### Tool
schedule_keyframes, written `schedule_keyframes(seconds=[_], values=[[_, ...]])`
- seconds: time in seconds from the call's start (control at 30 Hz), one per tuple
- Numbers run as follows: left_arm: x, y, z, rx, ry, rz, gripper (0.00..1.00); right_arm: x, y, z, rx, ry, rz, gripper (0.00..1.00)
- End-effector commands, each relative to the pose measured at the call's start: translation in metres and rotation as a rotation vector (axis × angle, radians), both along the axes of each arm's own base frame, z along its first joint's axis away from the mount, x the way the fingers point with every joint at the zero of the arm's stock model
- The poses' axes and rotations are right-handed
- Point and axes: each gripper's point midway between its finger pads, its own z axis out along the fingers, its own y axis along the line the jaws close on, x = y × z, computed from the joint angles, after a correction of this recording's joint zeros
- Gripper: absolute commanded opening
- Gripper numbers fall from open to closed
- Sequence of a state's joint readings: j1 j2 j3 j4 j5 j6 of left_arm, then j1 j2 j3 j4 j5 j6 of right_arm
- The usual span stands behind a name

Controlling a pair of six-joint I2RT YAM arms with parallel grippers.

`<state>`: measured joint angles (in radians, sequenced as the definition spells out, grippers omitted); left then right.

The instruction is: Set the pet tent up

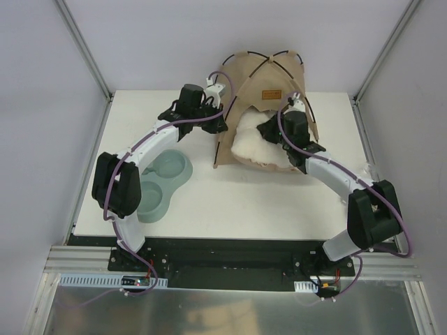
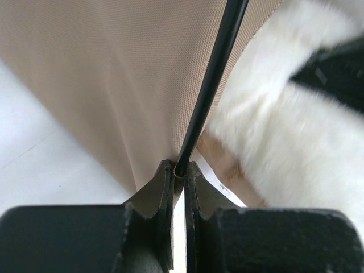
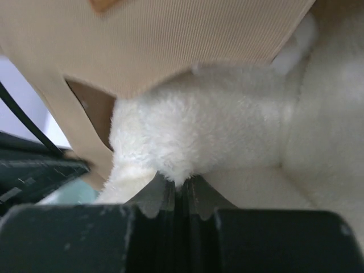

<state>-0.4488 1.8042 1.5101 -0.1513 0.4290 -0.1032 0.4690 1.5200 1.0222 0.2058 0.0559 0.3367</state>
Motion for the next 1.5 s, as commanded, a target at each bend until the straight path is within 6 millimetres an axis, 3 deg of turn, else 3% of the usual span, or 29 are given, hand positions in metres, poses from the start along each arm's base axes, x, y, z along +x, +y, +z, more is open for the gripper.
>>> schedule_keyframes(seconds=[0.0, 0.13, 0.23, 0.27, 0.33, 0.4, 0.47, 0.53, 0.77, 0.87, 0.97, 1.13, 1.33, 1.47], values=[[-0.018, 0.006, -0.005, -0.003, 0.088, -0.027, 0.00, 0.031, 0.013, 0.090, 0.321, -0.219, 0.033, 0.00], [-0.017, 0.003, 0.002, -0.028, 0.091, -0.059, 0.00, 0.055, 0.032, 0.089, 0.417, -0.218, 0.105, 0.00], [-0.014, 0.002, 0.003, -0.031, 0.098, -0.054, 0.00, 0.077, 0.045, 0.053, 0.366, -0.148, 0.126, 0.00], [-0.013, 0.003, 0.004, -0.031, 0.098, -0.048, 0.00, 0.083, 0.045, 0.035, 0.343, -0.112, 0.116, 0.00], [-0.012, 0.004, 0.003, -0.031, 0.108, -0.037, 0.00, 0.085, 0.041, 0.016, 0.296, -0.065, 0.091, 0.01], [-0.010, 0.006, 0.002, -0.027, 0.114, -0.024, 0.00, 0.079, 0.032, 0.011, 0.236, -0.046, 0.058, 0.18], [-0.007, 0.010, 0.000, -0.025, 0.122, 0.000, 0.00, 0.067, 0.021, 0.016, 0.153, -0.058, 0.009, 0.42], [-0.005, 0.015, -0.001, -0.019, 0.130, 0.021, 0.00, 0.054, 0.006, 0.020, 0.077, -0.058, -0.047, 0.59], [0.000, 0.027, -0.008, -0.001, 0.161, 0.084, 0.00, 0.001, -0.032, 0.042, -0.039, -0.015, -0.152, 0.99], [0.001, 0.029, -0.007, -0.004, 0.163, 0.093, 0.00, -0.023, -0.049, 0.045, -0.069, 0.017, -0.217, 0.99], [0.002, 0.030, -0.008, 0.003, 0.159, 0.095, 0.00, -0.041, -0.079, 0.040, -0.085, 0.049, -0.357, 0.99], [0.002, 0.031, -0.007, 0.003, 0.156, 0.090, 0.00, -0.057, -0.117, 0.013, -0.205, 0.121, -0.502, 0.99], [0.001, 0.032, -0.008, 0.013, 0.153, 0.086, 0.00, -0.043, -0.119, -0.030, -0.188, 0.164, -0.515, 0.99], [0.002, 0.034, -0.014, 0.018, 0.170, 0.095, 0.00, -0.026, -0.106, -0.062, -0.174, 0.245, -0.477, 0.99]])
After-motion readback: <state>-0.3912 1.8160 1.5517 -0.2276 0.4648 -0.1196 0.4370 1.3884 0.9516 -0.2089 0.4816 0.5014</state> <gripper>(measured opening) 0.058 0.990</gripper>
